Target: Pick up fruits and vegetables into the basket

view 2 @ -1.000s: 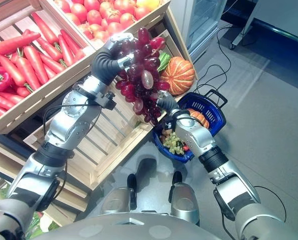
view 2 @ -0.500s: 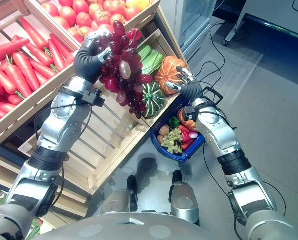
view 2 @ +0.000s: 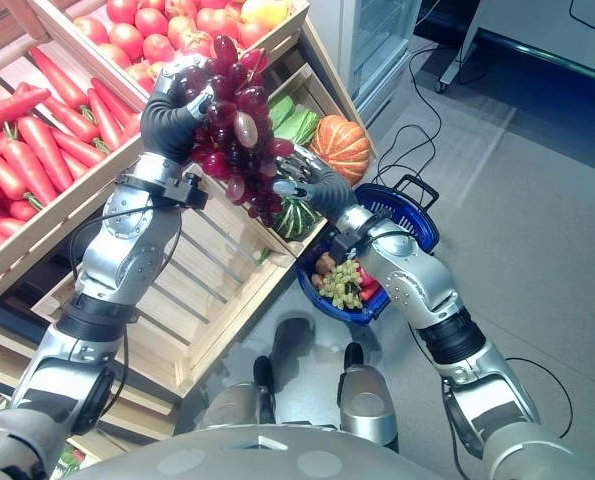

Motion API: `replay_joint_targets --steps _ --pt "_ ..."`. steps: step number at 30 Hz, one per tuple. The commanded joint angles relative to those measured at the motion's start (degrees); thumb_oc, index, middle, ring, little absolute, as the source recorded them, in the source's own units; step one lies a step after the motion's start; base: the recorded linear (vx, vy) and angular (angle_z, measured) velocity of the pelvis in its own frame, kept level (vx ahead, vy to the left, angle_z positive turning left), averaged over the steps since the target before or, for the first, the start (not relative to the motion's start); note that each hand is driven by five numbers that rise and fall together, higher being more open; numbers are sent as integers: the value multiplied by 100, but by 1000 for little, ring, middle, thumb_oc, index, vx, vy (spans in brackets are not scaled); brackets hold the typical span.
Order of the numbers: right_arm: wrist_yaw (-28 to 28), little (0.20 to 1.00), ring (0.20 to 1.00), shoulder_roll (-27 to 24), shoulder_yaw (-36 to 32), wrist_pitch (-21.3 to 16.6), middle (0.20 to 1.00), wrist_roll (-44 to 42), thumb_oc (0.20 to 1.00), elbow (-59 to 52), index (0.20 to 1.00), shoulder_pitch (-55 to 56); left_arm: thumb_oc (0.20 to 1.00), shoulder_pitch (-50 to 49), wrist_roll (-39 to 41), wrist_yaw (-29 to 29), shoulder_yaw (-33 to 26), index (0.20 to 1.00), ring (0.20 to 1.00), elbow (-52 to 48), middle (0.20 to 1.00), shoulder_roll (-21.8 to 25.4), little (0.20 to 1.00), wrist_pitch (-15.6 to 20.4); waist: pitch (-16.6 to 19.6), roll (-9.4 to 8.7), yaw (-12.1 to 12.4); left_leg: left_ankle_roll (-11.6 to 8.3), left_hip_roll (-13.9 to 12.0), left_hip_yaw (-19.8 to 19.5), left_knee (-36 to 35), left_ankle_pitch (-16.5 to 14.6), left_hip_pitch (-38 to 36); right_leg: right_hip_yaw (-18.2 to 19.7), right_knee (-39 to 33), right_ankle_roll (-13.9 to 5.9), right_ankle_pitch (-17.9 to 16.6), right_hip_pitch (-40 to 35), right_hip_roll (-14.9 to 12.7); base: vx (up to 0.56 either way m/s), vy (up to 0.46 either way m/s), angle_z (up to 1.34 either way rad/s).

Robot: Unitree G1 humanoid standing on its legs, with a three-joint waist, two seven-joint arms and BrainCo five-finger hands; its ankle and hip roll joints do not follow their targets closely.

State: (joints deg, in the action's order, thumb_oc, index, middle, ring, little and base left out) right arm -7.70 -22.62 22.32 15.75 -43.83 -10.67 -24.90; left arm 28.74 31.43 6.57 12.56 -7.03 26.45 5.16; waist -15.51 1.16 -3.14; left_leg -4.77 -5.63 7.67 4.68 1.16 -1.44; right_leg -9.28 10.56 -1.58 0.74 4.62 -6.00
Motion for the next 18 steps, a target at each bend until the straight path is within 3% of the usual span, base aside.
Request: replay_joint_targets --steps 1,18 --pt "-485 1000 1000 471 300 -55 1000 -319 1000 -753 1000 -345 200 313 -234 129 -122 200 200 -6 200 -57 200 347 218 -152 32 235 268 56 260 -180 86 -121 -24 -197 300 -442 -83 0 0 0" --pt "-139 1000 1000 1185 1111 181 1000 -823 1000 -847 1000 -929 200 712 -390 241 328 200 200 235 200 -248 200 192 143 -190 118 244 261 69 284 -156 186 -101 -30 -182 288 -357 -63 -5 -1 -1"
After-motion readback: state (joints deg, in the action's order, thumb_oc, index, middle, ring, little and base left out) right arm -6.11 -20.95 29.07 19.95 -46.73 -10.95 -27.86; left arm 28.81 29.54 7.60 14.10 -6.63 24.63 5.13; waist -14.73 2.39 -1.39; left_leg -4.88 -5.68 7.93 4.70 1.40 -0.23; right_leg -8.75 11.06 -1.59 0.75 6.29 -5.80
